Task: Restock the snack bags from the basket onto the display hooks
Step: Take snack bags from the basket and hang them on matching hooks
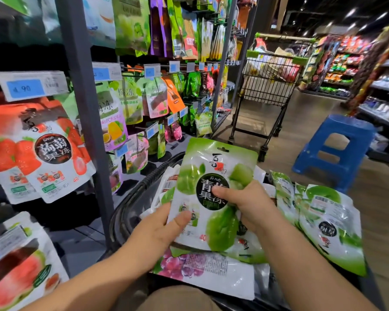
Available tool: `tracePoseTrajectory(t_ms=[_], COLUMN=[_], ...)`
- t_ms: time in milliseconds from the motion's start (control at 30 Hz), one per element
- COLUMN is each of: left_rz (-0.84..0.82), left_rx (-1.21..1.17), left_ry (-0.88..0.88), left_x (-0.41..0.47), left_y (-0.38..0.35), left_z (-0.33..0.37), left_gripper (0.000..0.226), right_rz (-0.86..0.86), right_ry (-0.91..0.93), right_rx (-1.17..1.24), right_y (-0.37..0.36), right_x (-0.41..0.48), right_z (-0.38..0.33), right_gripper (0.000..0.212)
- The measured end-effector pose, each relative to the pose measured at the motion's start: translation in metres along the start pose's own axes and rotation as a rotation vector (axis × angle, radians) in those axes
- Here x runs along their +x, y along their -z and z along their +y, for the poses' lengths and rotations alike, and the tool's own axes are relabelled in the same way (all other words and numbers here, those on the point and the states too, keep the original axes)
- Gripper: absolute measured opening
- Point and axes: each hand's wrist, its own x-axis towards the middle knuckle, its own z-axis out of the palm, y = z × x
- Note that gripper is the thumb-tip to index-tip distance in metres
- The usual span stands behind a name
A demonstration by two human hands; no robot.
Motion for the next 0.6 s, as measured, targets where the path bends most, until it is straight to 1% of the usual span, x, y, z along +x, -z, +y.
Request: tracePoseTrajectory(t_ms=[100, 167, 233, 267, 333, 367, 467, 533, 567, 600], left_rz=[-0.051, -0.11, -0.155, -0.145, -0.078, -0.032, 0.146, 0.276, 0.343, 0.401], left_rx=[-0.242, -0.429, -0.508, -0.52, -0.533, -0.539, -0.558, -0.491, -0.409, -0.303], left_ry=[0.031, 0.045, 0.052, 0.057, 0.065, 0.066, 0.063, 0.039, 0.027, 0.02], left_x=[0.005, 0.011, 0.015, 0.017, 0.018, 0.018, 0.017, 0.016, 0.015, 0.015], left_y=[-0.003, -0.001, -0.001, -0.001, -0.003, -0.004, -0.006, -0.004, -0.001, 0.002], left_z=[0.009, 0.006, 0.005, 0.004, 0.002, 0.001, 0.0, 0.001, 0.002, 0.001], left_gripper=[0.072, 0.07, 0.071, 0.072, 0.075, 0.075, 0.062, 0.049, 0.042, 0.036], right_rz=[0.02, 0.026, 0.024, 0.023, 0.051, 0.094, 0.314, 0.43, 0.447, 0.429], right_ry=[0.037, 0.06, 0.065, 0.068, 0.118, 0.159, 0.265, 0.225, 0.154, 0.065], right_rx=[0.003, -0.081, -0.168, -0.207, -0.317, -0.364, -0.426, -0.6, -0.726, -0.845], right_y=[-0.011, -0.014, -0.014, -0.013, -0.009, -0.003, 0.028, 0.055, 0.07, 0.083], right_x=[-0.003, -0.004, -0.005, -0.006, -0.007, -0.006, -0.003, -0.005, -0.006, -0.008], right_z=[0.002, 0.002, 0.001, -0.001, -0.01, -0.014, -0.031, -0.041, -0.043, -0.043], right_gripper=[0.049, 0.052, 0.045, 0.039, 0.022, 0.017, 0.005, 0.006, 0.011, 0.02])
